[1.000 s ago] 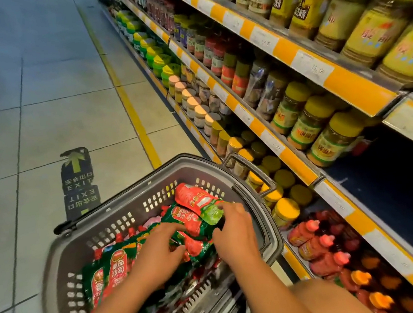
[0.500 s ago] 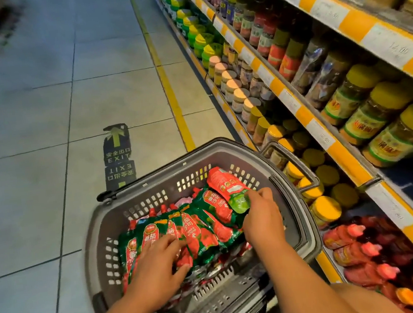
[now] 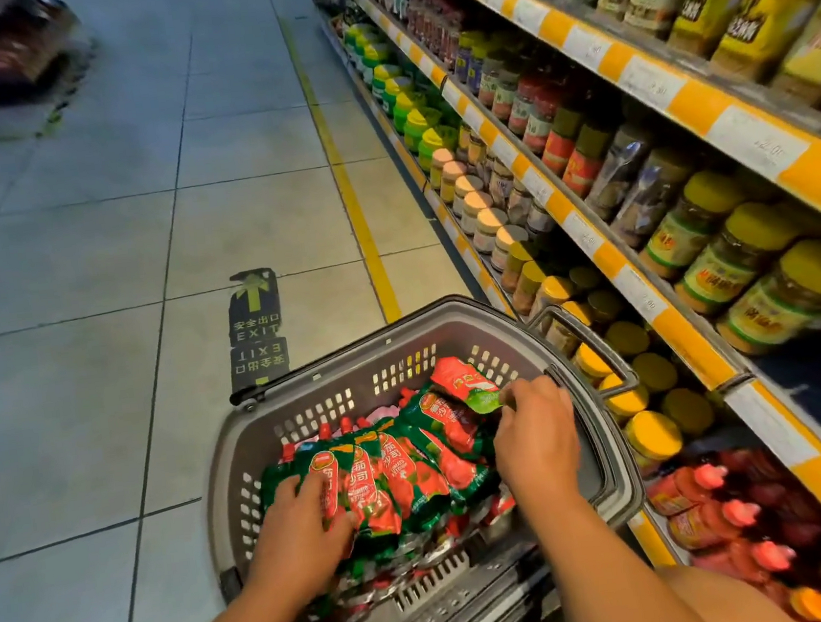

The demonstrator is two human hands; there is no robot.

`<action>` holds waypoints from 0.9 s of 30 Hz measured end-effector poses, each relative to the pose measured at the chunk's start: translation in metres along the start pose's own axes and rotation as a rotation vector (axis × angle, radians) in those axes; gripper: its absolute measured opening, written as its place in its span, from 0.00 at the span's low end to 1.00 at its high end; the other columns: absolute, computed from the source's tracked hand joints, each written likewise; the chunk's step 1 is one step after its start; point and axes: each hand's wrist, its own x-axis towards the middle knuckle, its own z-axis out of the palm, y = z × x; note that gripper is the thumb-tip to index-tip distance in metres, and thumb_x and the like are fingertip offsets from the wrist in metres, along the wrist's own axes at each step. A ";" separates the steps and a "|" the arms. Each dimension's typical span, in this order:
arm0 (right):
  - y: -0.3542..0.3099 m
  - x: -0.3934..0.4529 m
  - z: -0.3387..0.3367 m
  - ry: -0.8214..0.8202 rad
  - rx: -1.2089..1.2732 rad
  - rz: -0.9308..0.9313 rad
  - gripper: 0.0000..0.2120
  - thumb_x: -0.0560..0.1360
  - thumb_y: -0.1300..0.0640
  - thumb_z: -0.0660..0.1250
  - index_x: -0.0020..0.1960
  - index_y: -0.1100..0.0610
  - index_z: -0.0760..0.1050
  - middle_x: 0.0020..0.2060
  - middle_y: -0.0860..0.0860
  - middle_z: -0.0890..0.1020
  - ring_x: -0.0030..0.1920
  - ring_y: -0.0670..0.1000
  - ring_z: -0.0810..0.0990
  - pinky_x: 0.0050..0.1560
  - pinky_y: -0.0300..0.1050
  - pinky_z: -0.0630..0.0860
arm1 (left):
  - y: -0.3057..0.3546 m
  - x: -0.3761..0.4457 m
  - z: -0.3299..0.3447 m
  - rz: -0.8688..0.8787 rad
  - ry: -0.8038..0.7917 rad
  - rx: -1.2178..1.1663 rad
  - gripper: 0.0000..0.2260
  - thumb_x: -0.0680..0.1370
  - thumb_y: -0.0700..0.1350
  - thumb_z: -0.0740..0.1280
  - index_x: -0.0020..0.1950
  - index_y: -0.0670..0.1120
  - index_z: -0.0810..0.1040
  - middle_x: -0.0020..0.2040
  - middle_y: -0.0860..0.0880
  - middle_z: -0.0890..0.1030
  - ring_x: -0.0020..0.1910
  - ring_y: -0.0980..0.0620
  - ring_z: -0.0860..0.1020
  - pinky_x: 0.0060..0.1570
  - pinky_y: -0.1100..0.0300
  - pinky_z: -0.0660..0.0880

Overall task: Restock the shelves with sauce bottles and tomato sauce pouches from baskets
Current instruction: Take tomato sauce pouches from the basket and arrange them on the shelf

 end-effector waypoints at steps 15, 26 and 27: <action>0.013 -0.003 -0.042 0.358 0.422 0.079 0.03 0.84 0.58 0.63 0.56 0.55 0.74 0.53 0.48 0.72 0.45 0.52 0.73 0.40 0.44 0.68 | -0.002 0.017 -0.018 -0.298 -0.076 -0.438 0.29 0.71 0.41 0.80 0.63 0.48 0.67 0.48 0.49 0.83 0.42 0.49 0.85 0.43 0.50 0.82; 0.042 0.004 -0.035 0.263 0.748 0.570 0.08 0.78 0.53 0.73 0.46 0.56 0.78 0.43 0.52 0.81 0.45 0.58 0.79 0.44 0.48 0.71 | -0.001 0.015 -0.013 -0.316 -0.081 -0.523 0.18 0.74 0.40 0.78 0.55 0.48 0.70 0.47 0.43 0.84 0.43 0.41 0.85 0.47 0.42 0.82; 0.043 0.004 -0.034 0.234 0.790 0.602 0.09 0.77 0.52 0.74 0.45 0.56 0.78 0.42 0.52 0.82 0.44 0.58 0.80 0.44 0.49 0.73 | -0.001 0.015 -0.012 -0.306 -0.081 -0.520 0.18 0.73 0.39 0.77 0.54 0.48 0.70 0.46 0.43 0.84 0.42 0.40 0.85 0.46 0.41 0.82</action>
